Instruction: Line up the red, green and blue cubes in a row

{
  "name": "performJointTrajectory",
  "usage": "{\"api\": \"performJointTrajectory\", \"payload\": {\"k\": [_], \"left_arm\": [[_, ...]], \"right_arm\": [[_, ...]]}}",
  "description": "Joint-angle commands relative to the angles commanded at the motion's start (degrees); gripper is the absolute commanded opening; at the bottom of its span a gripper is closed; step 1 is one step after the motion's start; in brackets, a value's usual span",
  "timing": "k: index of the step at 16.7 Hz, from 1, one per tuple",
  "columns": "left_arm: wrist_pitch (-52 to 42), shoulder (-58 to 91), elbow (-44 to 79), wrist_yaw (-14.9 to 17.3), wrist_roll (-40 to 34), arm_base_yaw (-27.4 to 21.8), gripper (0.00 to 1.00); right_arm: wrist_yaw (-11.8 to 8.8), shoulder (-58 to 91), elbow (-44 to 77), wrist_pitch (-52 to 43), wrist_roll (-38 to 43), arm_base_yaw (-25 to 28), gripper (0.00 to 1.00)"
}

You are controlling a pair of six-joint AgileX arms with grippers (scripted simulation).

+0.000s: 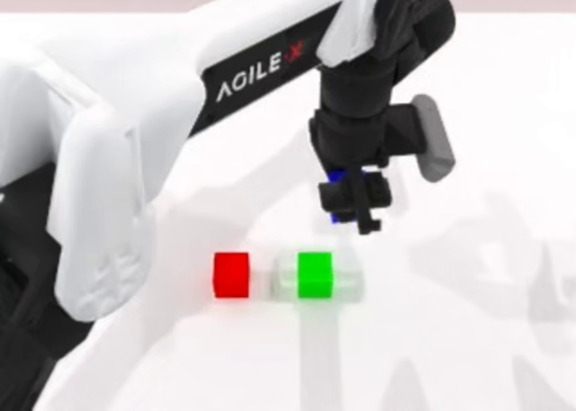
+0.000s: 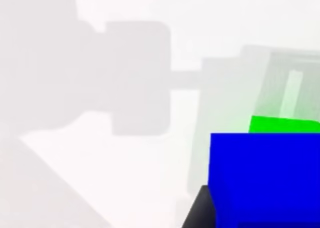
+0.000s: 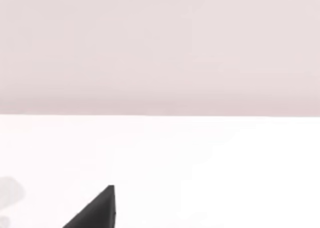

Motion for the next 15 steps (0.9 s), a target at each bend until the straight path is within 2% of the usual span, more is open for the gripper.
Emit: {"api": "performJointTrajectory", "payload": {"k": [5, 11, 15], "left_arm": [[-3.5, 4.2, 8.3, 0.1, -1.4, -5.7, 0.0], [-2.5, 4.0, 7.4, 0.0, -1.3, -5.6, 0.0], [5.0, 4.3, 0.2, 0.1, -1.5, -5.8, 0.0]], "right_arm": [[0.0, 0.0, 0.0, 0.0, 0.0, 0.0, 1.0], [0.0, 0.0, 0.0, 0.0, 0.0, 0.0, 1.0], [0.0, 0.0, 0.0, 0.0, 0.0, 0.0, 1.0]]}}
